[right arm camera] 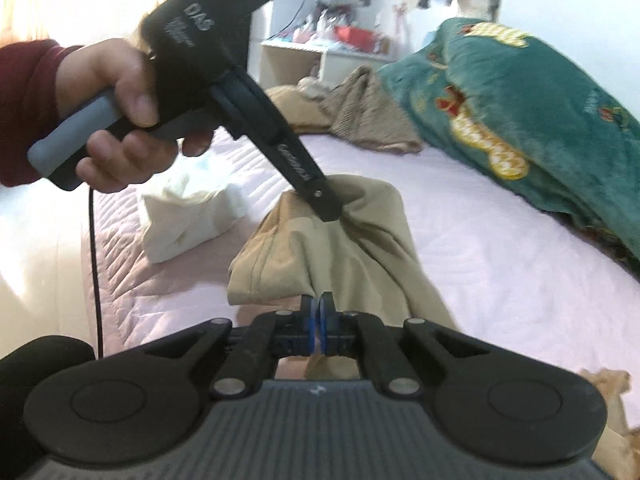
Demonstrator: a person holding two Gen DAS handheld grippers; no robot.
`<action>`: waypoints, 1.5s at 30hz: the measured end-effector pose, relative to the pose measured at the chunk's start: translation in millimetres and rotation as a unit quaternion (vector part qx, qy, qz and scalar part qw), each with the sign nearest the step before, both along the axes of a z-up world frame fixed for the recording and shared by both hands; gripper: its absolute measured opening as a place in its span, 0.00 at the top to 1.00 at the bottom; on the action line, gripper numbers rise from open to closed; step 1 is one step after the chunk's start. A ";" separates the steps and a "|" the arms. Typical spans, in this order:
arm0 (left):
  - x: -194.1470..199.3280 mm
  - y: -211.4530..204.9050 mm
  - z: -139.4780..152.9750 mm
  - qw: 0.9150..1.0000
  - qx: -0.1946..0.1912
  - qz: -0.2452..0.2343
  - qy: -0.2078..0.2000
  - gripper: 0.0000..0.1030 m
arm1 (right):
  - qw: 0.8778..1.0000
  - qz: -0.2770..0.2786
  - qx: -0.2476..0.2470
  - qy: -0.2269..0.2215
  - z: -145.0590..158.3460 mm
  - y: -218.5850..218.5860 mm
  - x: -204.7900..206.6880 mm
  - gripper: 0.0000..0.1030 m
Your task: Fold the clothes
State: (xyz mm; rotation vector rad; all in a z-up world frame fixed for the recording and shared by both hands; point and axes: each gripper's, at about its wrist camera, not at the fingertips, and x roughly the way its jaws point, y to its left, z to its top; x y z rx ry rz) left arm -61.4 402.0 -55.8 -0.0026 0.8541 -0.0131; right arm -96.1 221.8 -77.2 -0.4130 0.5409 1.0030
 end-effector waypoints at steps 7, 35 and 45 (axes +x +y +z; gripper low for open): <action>13.9 -83.8 5.7 1.000 0.019 -0.009 -0.020 0.88 | 0.999 -0.040 0.013 -0.007 5.9 -72.5 8.9 0.97; 188.1 -347.6 -25.1 0.981 0.143 -0.129 0.011 0.51 | 0.963 -0.257 0.054 0.069 -45.0 -307.9 96.7 0.90; 165.1 -342.3 22.0 0.984 0.128 -0.118 -0.039 0.43 | 0.967 -0.246 0.050 0.042 -18.3 -302.8 75.9 0.87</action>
